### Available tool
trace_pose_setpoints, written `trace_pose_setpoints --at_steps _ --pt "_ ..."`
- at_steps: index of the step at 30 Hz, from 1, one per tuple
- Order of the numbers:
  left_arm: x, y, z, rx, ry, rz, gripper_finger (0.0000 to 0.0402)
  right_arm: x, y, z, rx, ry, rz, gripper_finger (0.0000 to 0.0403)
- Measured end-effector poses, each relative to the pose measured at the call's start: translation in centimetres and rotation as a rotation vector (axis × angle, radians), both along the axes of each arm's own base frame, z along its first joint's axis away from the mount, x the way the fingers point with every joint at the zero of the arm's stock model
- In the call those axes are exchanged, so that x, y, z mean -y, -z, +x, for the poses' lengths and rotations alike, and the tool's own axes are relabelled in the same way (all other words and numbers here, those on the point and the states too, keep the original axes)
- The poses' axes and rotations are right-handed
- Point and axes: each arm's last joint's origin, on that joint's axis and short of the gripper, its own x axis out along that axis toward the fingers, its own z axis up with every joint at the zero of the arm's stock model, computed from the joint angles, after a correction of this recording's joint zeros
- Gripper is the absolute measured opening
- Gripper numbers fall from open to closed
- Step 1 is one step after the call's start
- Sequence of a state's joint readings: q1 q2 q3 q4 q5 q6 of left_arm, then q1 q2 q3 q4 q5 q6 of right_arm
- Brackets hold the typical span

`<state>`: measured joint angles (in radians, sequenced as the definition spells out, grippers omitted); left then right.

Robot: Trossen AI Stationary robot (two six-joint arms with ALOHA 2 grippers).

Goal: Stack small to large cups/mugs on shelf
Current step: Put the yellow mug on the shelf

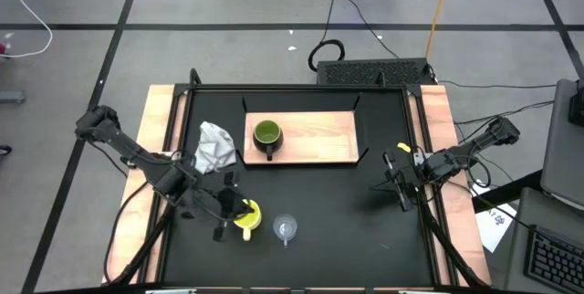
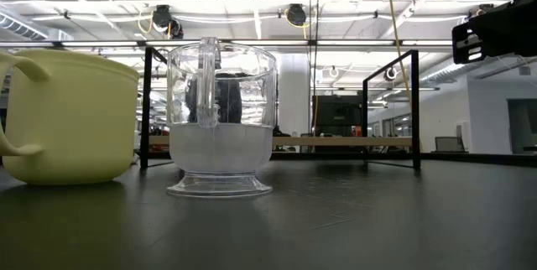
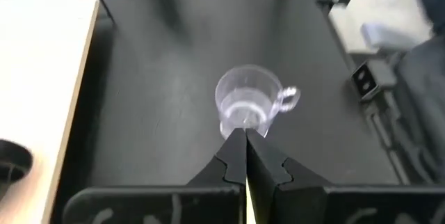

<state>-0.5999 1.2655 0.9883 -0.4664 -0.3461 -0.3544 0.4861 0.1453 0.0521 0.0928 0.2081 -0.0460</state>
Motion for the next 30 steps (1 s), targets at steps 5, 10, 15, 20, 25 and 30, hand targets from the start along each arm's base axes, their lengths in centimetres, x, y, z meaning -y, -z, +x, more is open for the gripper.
trace_pose_setpoints --at_steps 5,10,15,20,25,30 --pt "0.1 0.3 0.7 -0.113 -0.037 0.063 0.0001 0.0 0.0 0.0 0.0 0.0 0.0 0.0" --pt "-1.1 0.1 1.4 -0.24 -0.069 0.058 0.0011 0.0 0.0 0.0 0.0 0.0 0.0 0.0" --pt "-2.0 0.3 2.3 -0.344 -0.073 0.01 0.0052 0.0 0.0 0.0 0.001 0.0 0.0 0.0" --pt "-2.7 1.1 3.2 -0.431 -0.039 -0.071 0.0113 0.0 0.0 0.0 0.001 0.0 -0.001 0.0" --pt "-3.5 1.9 3.9 -0.476 -0.067 -0.076 0.0178 0.0 0.0 0.0 0.001 0.0 -0.002 0.0" --pt "-4.2 1.9 4.2 -0.476 -0.074 -0.076 0.0225 0.0 0.0 0.0 0.0 0.0 0.0 0.0"
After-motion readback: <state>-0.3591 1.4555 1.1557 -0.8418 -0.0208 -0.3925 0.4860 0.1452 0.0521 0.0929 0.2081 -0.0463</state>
